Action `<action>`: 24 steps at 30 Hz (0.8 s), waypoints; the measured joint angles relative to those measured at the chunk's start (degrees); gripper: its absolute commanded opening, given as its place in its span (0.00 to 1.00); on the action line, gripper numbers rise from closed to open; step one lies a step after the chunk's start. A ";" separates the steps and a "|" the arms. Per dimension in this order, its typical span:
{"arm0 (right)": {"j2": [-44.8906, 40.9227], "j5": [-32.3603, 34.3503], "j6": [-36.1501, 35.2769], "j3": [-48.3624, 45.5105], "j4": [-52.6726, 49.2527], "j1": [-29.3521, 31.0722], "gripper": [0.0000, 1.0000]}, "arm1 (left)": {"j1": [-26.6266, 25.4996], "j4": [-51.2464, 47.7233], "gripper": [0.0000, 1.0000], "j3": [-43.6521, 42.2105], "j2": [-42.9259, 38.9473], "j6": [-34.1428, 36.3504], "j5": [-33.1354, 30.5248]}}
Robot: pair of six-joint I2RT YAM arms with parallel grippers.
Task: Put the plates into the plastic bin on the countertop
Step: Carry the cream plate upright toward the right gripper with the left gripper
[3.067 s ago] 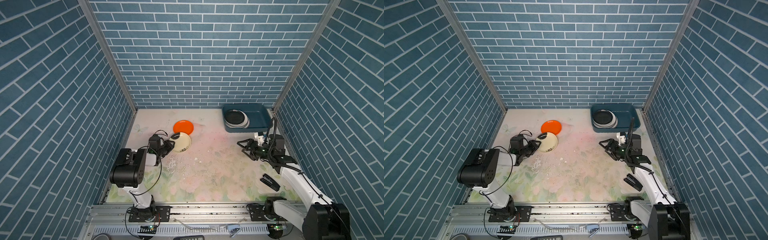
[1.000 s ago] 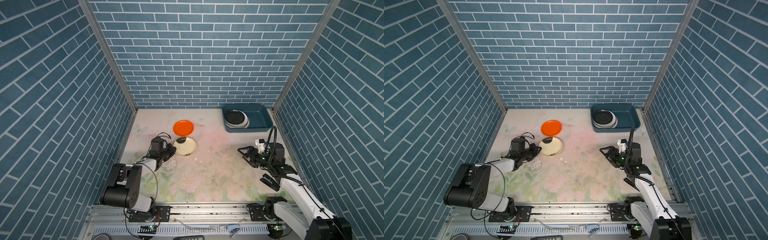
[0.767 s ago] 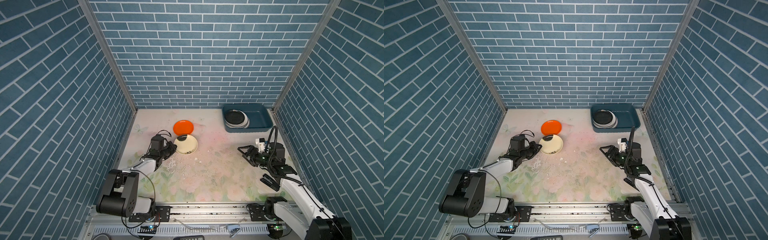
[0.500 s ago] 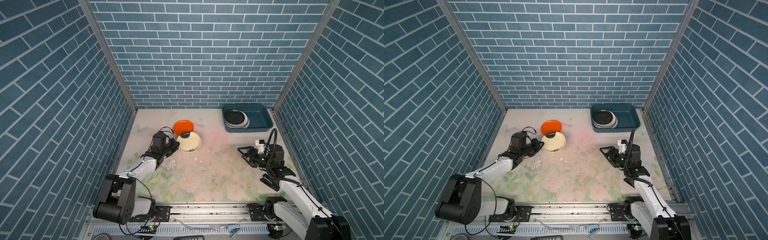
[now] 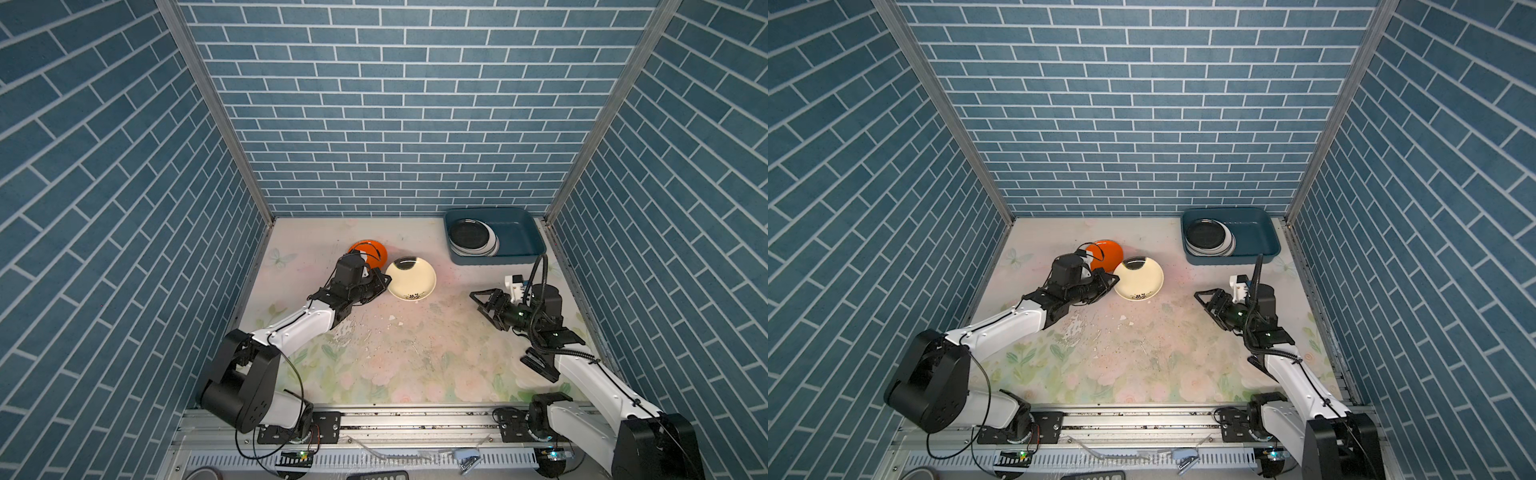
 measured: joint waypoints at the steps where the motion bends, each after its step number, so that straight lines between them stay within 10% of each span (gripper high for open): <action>1: 0.24 0.00 0.20 0.02 0.50 0.39 0.77 | -0.72 0.07 0.00 0.57 0.68 -0.07 -0.09; 24: 8.15 1.29 2.73 1.73 7.39 4.70 0.58 | -10.64 0.74 0.00 13.27 13.14 -0.33 1.42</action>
